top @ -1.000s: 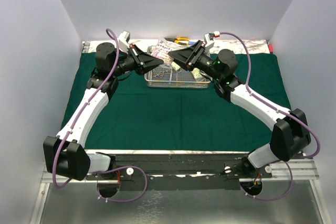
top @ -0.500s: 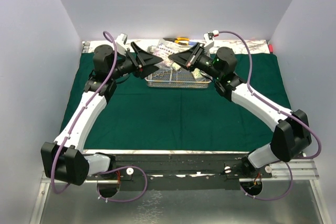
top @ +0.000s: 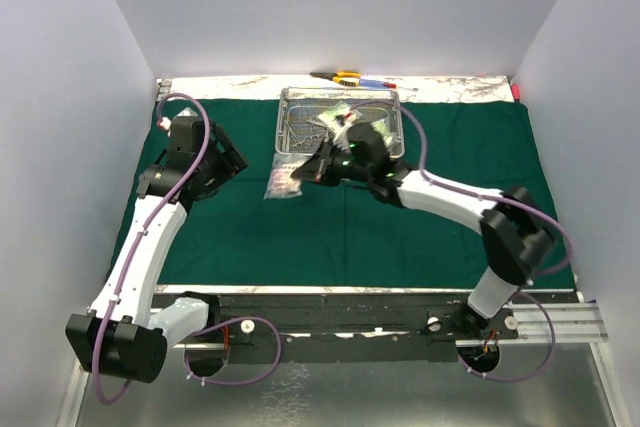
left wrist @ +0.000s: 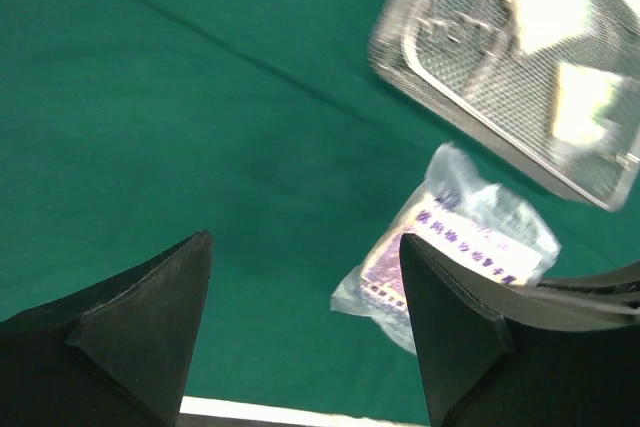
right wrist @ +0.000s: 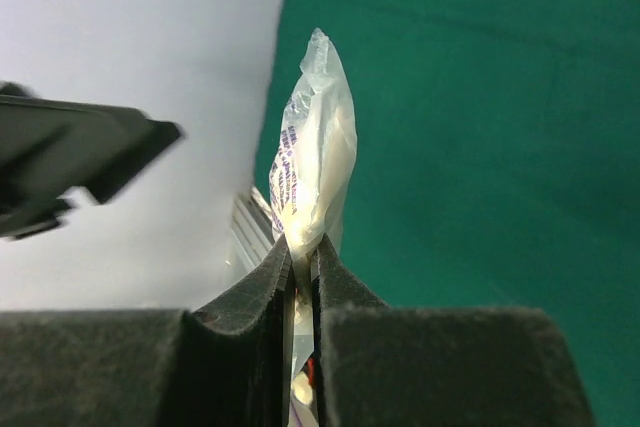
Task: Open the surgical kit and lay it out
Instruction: Place the medical item in the surgical kit.
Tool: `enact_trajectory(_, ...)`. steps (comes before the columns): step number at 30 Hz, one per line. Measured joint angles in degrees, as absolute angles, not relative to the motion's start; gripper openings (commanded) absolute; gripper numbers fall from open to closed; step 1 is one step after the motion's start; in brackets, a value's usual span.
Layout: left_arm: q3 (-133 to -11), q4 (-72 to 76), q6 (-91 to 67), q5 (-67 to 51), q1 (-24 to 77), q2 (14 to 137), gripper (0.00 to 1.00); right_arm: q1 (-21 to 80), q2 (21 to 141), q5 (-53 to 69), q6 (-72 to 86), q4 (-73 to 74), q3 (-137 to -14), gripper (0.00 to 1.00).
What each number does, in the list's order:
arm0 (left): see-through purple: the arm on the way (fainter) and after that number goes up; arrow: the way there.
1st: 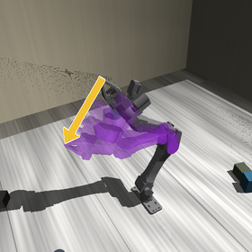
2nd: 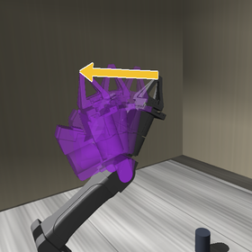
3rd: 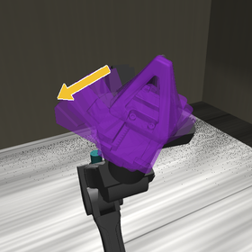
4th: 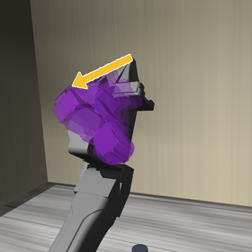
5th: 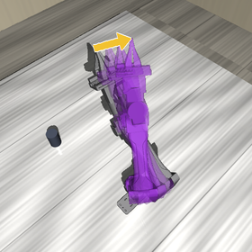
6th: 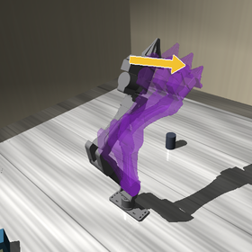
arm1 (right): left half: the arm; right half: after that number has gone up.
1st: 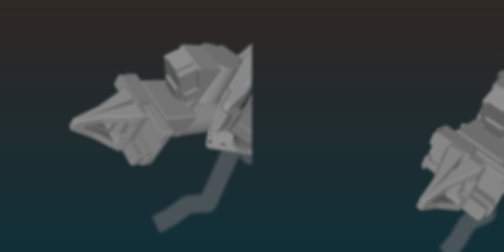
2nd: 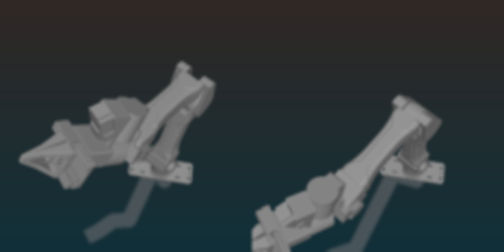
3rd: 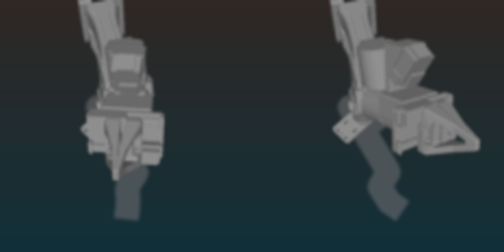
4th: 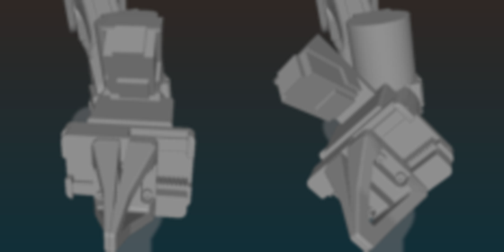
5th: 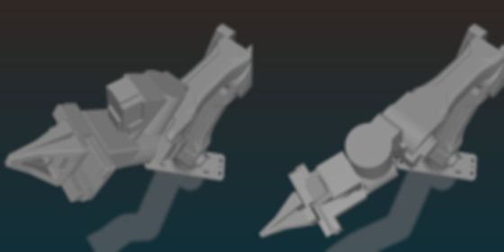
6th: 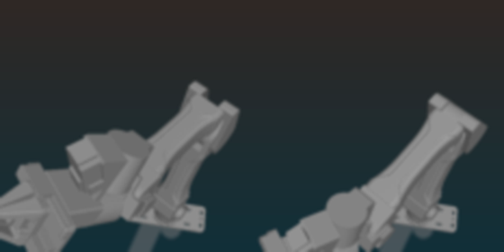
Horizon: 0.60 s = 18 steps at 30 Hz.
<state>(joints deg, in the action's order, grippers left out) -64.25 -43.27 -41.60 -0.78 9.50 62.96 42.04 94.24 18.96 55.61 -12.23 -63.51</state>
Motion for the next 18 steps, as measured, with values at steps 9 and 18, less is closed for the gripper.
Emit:
enact_trajectory(9,-68.93,-51.22,-38.61,21.43,9.45,59.51,0.71,51.46,113.78,20.53,57.32,-8.99,-75.9,0.11)
enact_trajectory(18,-73.03,-56.49,-39.24,31.86,10.26,57.47,0.71,57.01,129.03,22.15,63.31,-13.89,-89.12,0.12)
